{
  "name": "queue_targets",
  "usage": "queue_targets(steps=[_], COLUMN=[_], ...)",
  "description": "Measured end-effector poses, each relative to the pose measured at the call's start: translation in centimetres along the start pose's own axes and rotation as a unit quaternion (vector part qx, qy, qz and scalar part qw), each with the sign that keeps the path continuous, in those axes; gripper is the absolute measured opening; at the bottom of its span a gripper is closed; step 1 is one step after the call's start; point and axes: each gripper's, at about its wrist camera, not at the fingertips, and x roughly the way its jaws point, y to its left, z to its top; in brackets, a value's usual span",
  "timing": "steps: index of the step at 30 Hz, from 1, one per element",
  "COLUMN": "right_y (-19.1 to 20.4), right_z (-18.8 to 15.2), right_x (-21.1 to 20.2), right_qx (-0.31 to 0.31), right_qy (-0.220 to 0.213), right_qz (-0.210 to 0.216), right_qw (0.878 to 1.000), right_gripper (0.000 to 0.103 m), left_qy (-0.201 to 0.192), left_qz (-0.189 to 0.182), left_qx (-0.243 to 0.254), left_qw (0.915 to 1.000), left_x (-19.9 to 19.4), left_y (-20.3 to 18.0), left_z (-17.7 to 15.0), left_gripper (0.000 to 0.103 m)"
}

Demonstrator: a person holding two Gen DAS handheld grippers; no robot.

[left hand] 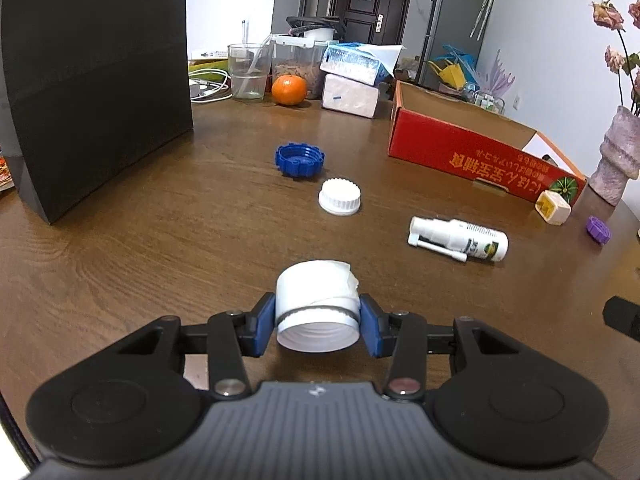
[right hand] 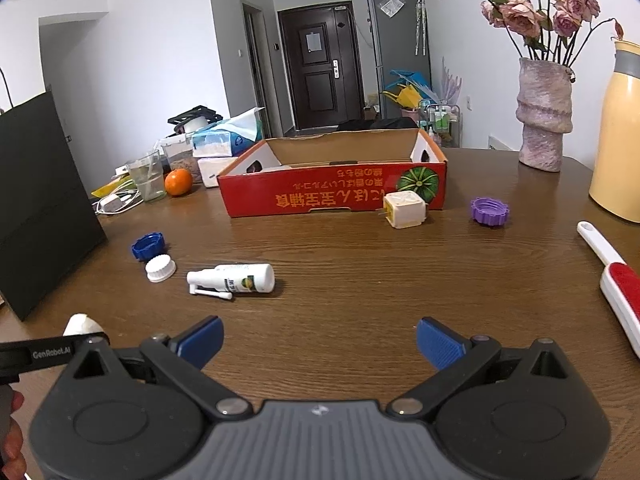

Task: Organize rigid objects
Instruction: 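Lift the white container with the left tool while the right tool grasps the white nasal spray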

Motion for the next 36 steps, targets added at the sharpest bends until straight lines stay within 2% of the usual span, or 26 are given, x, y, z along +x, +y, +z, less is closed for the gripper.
queue_targets(steps=[22,30,36], right_y=[7.1,8.8,9.4], right_z=[0.6,1.1,1.6], right_x=[6.7,10.0,11.9], right_qx=[-0.021,-0.021,-0.017], right_qy=[-0.005,-0.004,-0.002], right_qz=[0.036,0.026,0.013], right_qw=[0.999,0.999,1.0], right_gripper=[0.103,0.103,0.103], left_qy=[-0.031,-0.034,-0.061], left_qz=[-0.018,-0.021,-0.03], left_qx=[-0.015,-0.038,-0.032], left_qw=[0.9992,0.9985,0.9972], left_x=[3.8,6.6,7.4], left_y=[3.8,5.4,5.6], left_z=[4.2,5.6,6.6], left_gripper=[0.045,0.045,0.045])
